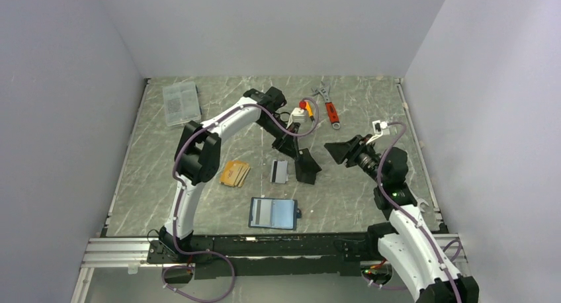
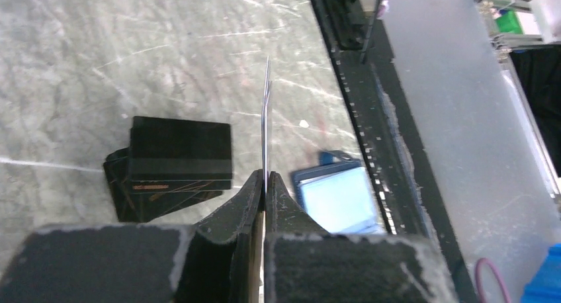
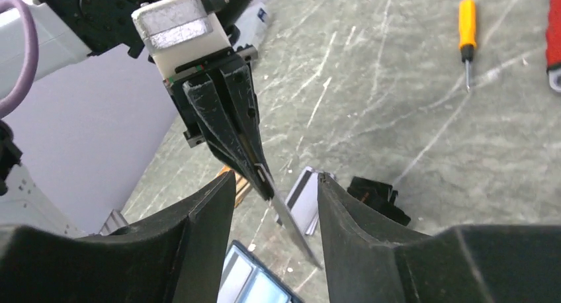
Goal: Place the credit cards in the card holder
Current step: Place the credit card at the center of the board.
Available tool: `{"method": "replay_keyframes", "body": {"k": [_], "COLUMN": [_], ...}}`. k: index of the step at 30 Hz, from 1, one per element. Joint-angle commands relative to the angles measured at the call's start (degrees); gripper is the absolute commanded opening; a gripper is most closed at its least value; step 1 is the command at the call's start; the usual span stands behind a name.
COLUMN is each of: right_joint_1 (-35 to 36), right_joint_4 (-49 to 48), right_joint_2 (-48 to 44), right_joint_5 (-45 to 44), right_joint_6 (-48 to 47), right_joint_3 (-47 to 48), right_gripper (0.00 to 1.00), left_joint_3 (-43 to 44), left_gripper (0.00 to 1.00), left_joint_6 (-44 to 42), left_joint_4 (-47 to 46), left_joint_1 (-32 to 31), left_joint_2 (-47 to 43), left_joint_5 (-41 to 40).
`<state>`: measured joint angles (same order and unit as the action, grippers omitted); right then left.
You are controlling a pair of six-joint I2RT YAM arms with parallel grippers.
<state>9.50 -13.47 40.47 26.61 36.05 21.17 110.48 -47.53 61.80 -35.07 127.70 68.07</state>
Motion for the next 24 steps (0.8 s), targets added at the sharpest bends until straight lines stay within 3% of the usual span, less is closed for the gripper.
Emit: {"method": "replay_keyframes", "body": {"k": [1,6,16,19,24], "right_joint_1": [-0.2,-0.2,2.6,4.2,4.8], "right_joint_4": [5.9,0.1,-7.2,-8.9,-14.1], "right_joint_2": [2.4,6.9,9.2,11.1,14.1], "right_joint_5": [5.5,13.6,21.2,20.9,23.6], "right_joint_6": [-3.7,-0.7,2.8,3.1,5.9], "right_joint_3": [3.3,1.9,-0.6,-0.6,-1.1], "right_gripper": [0.54,0.67,0.66,0.60,0.43], "left_joint_3": [1.5,2.6,0.7,1.2,1.3], "left_gripper": [0.00,0.00,0.00,0.00,0.00], "left_joint_6": [-9.4,-16.2,-15.6,-15.6,-16.2], "left_joint_4": [11.3,20.3,19.3,19.7,20.5], "left_joint_1": [-0.2,-0.3,-0.3,-0.3,-0.4], "left_joint_2": [-5.1,-5.2,-6.8,-6.6,-6.5], "left_joint_5": [6.7,8.4,8.7,8.8,8.6]}}
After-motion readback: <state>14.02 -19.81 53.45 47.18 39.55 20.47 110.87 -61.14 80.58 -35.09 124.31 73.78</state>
